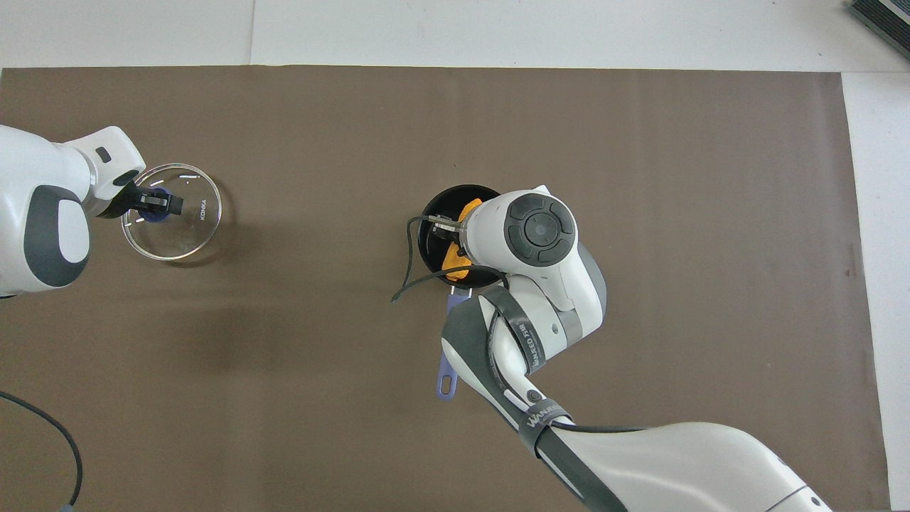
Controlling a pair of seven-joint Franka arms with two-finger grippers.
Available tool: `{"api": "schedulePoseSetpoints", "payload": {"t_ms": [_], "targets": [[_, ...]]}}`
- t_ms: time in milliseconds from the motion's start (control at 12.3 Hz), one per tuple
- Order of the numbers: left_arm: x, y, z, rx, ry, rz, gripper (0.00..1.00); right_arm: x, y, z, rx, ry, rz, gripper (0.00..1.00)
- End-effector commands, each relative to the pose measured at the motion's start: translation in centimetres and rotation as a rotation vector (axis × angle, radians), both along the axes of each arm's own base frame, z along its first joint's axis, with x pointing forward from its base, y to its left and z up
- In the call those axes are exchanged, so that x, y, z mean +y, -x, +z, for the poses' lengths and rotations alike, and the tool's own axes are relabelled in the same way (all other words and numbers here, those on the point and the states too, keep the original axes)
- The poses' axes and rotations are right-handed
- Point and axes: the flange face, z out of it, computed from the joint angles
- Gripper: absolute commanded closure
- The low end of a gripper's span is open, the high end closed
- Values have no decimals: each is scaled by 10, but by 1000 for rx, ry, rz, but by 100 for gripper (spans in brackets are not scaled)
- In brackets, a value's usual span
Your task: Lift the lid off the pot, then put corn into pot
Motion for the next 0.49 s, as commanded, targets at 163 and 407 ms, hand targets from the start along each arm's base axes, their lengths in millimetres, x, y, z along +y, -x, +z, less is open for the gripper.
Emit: {"api": "schedulePoseSetpoints", "payload": {"t_ms": [163,407], "targets": [[1,11,-11,9,9,-11,100,-4,2,-5,12,-2,42,68],[0,11,-11,11,9,-13,80,-5,3,-6,18,1,43,67]]}}
